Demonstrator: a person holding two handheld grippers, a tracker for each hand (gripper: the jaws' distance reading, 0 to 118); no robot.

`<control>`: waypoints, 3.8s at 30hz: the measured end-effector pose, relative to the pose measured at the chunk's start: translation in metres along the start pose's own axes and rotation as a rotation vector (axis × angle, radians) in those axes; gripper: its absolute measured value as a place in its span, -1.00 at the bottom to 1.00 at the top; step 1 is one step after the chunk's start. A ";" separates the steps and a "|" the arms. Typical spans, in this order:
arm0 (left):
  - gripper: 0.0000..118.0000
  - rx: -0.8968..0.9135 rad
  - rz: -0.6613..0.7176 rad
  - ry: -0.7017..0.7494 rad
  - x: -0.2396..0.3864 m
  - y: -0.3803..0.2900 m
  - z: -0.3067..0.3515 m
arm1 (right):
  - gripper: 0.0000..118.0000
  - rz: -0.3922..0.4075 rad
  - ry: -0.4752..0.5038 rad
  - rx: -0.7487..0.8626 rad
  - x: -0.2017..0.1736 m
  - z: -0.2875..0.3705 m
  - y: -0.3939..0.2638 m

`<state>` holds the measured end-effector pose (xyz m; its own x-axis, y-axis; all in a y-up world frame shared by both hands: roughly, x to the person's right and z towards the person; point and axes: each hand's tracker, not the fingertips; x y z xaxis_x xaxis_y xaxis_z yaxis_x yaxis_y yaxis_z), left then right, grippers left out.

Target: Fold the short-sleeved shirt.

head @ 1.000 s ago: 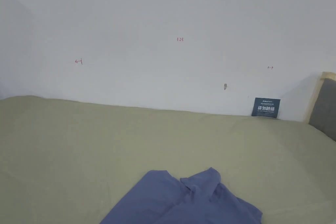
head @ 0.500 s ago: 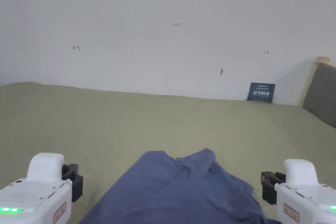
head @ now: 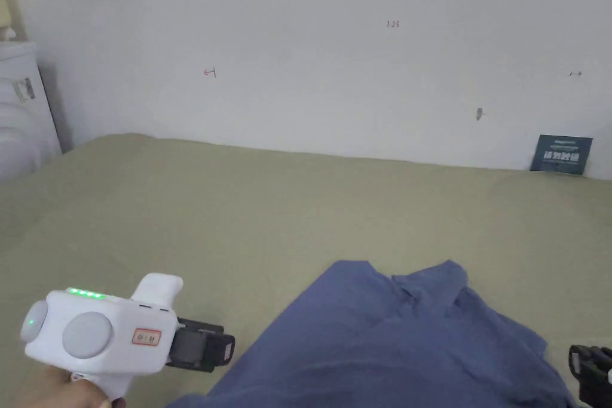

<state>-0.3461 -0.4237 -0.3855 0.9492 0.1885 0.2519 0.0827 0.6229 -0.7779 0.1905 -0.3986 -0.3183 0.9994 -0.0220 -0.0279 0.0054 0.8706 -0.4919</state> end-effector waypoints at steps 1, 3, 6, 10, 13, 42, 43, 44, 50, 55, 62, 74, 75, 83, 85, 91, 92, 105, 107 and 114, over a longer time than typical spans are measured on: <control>0.75 -0.048 0.020 -0.002 0.002 -0.005 -0.008 | -1.00 0.004 -0.001 -0.009 0.000 -0.002 -0.001; 0.63 -0.118 0.015 0.001 0.000 -0.021 -0.022 | -1.00 0.003 0.004 -0.026 0.002 -0.007 -0.003; 0.58 -0.191 -0.095 0.043 0.005 -0.045 -0.045 | -1.00 0.003 0.011 -0.043 0.004 -0.014 -0.002; -0.70 -0.188 -0.142 0.048 0.010 -0.066 -0.058 | -1.00 0.017 0.033 -0.058 0.003 -0.029 0.000; -0.82 -0.074 -0.046 0.019 0.008 -0.067 -0.052 | -1.00 0.019 0.055 -0.077 0.004 -0.046 0.005; -0.83 -0.066 0.042 -0.005 0.015 -0.061 -0.049 | -0.96 0.390 0.161 -0.488 -0.005 -0.331 0.107; -0.83 -0.050 0.049 -0.001 0.016 -0.060 -0.046 | -0.96 0.363 0.165 -0.462 -0.005 -0.317 0.112; -0.83 -0.037 0.050 -0.005 0.017 -0.059 -0.043 | -0.96 0.323 0.178 -0.448 0.003 -0.312 0.117; -0.83 0.117 0.057 -0.008 0.024 -0.029 -0.015 | -0.96 0.258 0.190 -0.222 0.014 -0.231 0.161; -0.83 0.251 0.022 0.033 0.028 0.037 0.016 | -0.96 0.184 0.156 -0.031 0.032 -0.172 0.221; -0.83 0.404 0.004 0.146 0.027 0.168 0.042 | -0.96 0.153 0.057 0.211 0.044 -0.116 0.317; -0.84 0.656 -0.070 0.353 0.039 0.354 0.074 | -0.96 0.121 -0.055 0.533 0.043 -0.092 0.446; -0.84 0.672 -0.056 0.365 0.040 0.362 0.078 | -0.96 0.120 -0.060 0.543 0.040 -0.091 0.451; -0.84 0.754 -0.075 0.387 0.041 0.355 0.081 | -0.96 0.102 -0.040 0.539 0.037 -0.097 0.422; -0.84 0.739 -0.099 0.391 0.040 0.336 0.073 | -0.96 0.103 -0.049 0.510 0.037 -0.098 0.400; -0.84 0.639 -0.119 0.358 0.032 0.260 0.042 | -0.96 0.042 -0.017 0.436 0.053 -0.092 0.309; -0.84 0.627 -0.121 0.351 0.031 0.245 0.038 | -0.96 0.044 -0.013 0.430 0.056 -0.091 0.293; -0.84 0.583 -0.051 0.311 0.036 0.028 0.041 | -0.96 -0.036 0.030 0.326 0.065 -0.011 0.077; -0.84 0.565 -0.046 0.288 0.034 0.006 0.046 | -0.96 -0.046 0.043 0.310 0.065 0.003 0.054; -0.84 0.511 -0.023 0.283 0.033 -0.058 0.046 | -0.96 -0.102 0.040 0.149 0.066 0.021 -0.025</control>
<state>-0.3336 -0.4191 -0.3056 0.9989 0.0045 0.0472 0.0138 0.9249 -0.3799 0.2573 -0.4118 -0.2894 0.9912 -0.1305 -0.0205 0.1144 0.9259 -0.3599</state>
